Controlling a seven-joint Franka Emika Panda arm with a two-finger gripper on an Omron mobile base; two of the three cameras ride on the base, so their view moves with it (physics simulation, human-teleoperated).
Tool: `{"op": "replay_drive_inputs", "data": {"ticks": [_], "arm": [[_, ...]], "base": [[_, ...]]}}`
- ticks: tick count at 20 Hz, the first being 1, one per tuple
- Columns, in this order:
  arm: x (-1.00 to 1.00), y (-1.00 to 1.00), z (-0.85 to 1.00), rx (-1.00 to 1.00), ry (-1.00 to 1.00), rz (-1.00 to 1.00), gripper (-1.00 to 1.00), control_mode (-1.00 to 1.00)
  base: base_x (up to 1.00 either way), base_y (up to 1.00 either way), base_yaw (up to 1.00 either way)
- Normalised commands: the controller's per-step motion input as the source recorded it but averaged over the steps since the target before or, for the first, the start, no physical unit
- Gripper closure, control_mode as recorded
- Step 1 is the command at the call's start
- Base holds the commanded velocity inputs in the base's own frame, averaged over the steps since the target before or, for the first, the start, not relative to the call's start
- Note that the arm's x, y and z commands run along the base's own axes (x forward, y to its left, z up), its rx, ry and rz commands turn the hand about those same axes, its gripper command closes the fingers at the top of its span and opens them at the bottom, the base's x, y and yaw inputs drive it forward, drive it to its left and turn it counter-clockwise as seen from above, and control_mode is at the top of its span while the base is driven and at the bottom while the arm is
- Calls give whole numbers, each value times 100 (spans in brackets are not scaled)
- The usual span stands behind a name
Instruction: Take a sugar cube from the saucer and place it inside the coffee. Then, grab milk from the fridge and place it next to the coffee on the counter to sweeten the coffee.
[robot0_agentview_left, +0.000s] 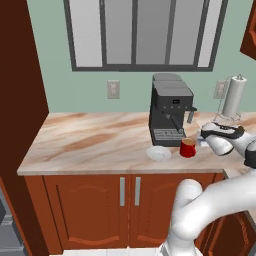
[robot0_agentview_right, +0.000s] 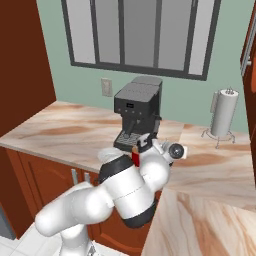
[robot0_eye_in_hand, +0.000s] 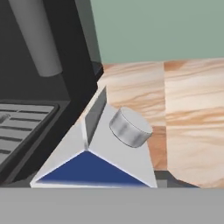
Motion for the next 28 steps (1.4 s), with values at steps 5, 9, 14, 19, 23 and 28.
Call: {"op": "replay_drive_inputs", "data": {"ticks": [5,9,14,19,23,28], "arm": [[3,3,6,0,7,-4,-100,-100],[-12,0,26,0,4,-11,-100,-100],[-76,0,43,0,0,-13,-100,-100],[-100,0,44,0,0,-15,-100,-100],[-100,-1,62,0,0,-20,-100,-100],[-100,0,96,0,-3,-22,-100,-100]], "base": [[0,0,0],[0,0,0],[0,0,0],[0,0,0],[0,0,0],[0,0,0]]}}
